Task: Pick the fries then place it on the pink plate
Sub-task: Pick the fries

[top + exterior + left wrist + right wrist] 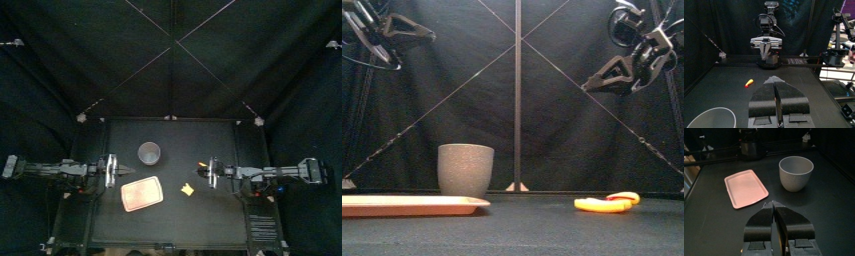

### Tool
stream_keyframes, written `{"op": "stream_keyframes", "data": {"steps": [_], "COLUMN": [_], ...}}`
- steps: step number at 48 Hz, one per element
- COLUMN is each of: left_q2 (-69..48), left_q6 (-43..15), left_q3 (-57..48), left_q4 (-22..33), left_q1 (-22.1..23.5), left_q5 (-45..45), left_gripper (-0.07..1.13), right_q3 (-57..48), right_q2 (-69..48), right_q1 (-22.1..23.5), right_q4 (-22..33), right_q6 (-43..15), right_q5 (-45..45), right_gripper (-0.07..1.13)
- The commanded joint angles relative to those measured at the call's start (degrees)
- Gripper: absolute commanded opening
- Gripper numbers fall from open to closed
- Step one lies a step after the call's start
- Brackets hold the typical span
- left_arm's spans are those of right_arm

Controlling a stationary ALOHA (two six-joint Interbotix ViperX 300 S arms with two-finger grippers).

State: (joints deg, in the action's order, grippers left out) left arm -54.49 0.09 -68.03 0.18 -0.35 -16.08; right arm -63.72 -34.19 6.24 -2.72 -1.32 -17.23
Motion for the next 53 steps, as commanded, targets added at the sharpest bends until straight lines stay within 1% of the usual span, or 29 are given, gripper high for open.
{"op": "stream_keyframes", "data": {"steps": [1,4,7,9,11,20,24,29,35,44,48,53], "left_q2": [0.35,0.26,0.26,0.35,0.35,0.35,0.35,0.35,0.44,0.35,0.35,0.35], "left_q6": [0.0,0.0,0.0,-0.09,-0.09,-0.09,-0.09,-0.09,-0.18,-0.18,-0.09,-0.09], "left_q3": [1.23,1.05,0.97,1.05,1.23,1.05,0.97,0.97,0.97,0.97,0.97,0.97], "left_q4": [0.0,0.0,0.0,0.0,0.0,0.0,0.0,0.0,-0.09,-0.09,0.0,0.0], "left_q1": [-0.18,-0.26,-0.35,-0.35,-0.35,-0.88,-1.23,-1.23,-1.49,-2.02,-2.11,-2.11], "left_q5": [-0.18,-0.18,-0.18,-0.18,-0.18,-0.18,-0.18,-0.18,-0.18,-0.18,-0.18,-0.18], "left_gripper": [0.01,0.01,0.01,0.01,0.01,0.01,0.01,0.01,0.01,0.01,0.01,0.01], "right_q3": [2.64,3.08,3.16,3.08,3.16,4.39,5.45,7.21,11.25,17.14,19.51,21.71], "right_q2": [0.35,0.35,0.35,0.62,0.7,1.58,2.81,5.1,9.93,17.67,20.39,22.68], "right_q1": [0.53,0.88,1.41,1.67,1.67,0.18,-2.11,-4.75,-6.94,-6.68,-4.57,-2.55], "right_q4": [-4.22,-7.21,-9.67,-10.9,-11.69,-13.62,-14.15,-14.85,-17.58,-18.37,-18.28,-18.02], "right_q6": [0.18,0.26,0.26,0.26,0.26,0.09,0.09,0.0,0.0,-0.09,-0.44,-2.2], "right_q5": [-2.2,-3.08,-3.43,-3.43,-3.43,-3.52,-2.64,1.93,12.39,31.46,39.29,45.0], "right_gripper": [0.66,0.81,0.93,1.0,1.02,1.02,1.01,1.01,1.01,1.01,1.01,1.01]}}
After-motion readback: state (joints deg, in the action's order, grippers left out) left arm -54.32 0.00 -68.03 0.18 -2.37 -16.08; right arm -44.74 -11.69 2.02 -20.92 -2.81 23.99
